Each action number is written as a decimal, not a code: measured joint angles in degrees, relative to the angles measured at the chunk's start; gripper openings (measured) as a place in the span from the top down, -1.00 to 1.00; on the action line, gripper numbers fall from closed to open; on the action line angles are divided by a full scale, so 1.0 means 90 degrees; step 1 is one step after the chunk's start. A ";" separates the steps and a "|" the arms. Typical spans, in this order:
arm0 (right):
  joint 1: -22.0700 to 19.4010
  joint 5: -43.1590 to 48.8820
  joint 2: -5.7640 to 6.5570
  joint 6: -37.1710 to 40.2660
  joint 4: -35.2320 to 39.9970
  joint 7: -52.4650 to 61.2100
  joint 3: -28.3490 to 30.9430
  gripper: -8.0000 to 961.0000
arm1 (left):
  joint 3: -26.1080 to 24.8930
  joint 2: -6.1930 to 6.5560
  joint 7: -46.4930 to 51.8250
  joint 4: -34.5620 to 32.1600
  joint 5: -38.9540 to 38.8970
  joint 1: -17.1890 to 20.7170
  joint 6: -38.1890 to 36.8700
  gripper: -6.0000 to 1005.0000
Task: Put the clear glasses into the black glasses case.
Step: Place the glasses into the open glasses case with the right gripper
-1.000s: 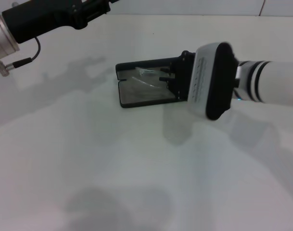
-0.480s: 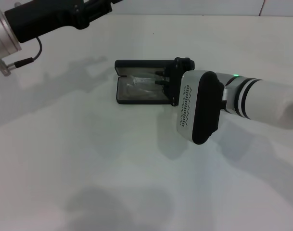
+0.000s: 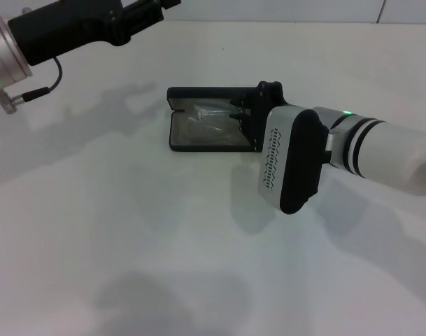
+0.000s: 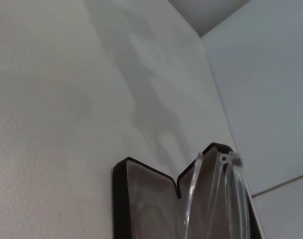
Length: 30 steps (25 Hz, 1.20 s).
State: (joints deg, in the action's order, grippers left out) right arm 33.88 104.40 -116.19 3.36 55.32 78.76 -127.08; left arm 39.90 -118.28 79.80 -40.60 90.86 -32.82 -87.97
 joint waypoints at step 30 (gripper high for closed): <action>-0.0357 -0.0125 0.0000 0.0093 0.0342 -0.0054 -0.0088 0.27 | 0.0157 -0.0052 0.0016 -0.0007 0.0011 0.0055 -0.0020 0.00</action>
State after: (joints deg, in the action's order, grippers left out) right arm 30.67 103.28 -116.19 4.20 58.39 78.28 -127.87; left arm 41.31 -118.74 79.94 -40.66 90.95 -32.33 -88.15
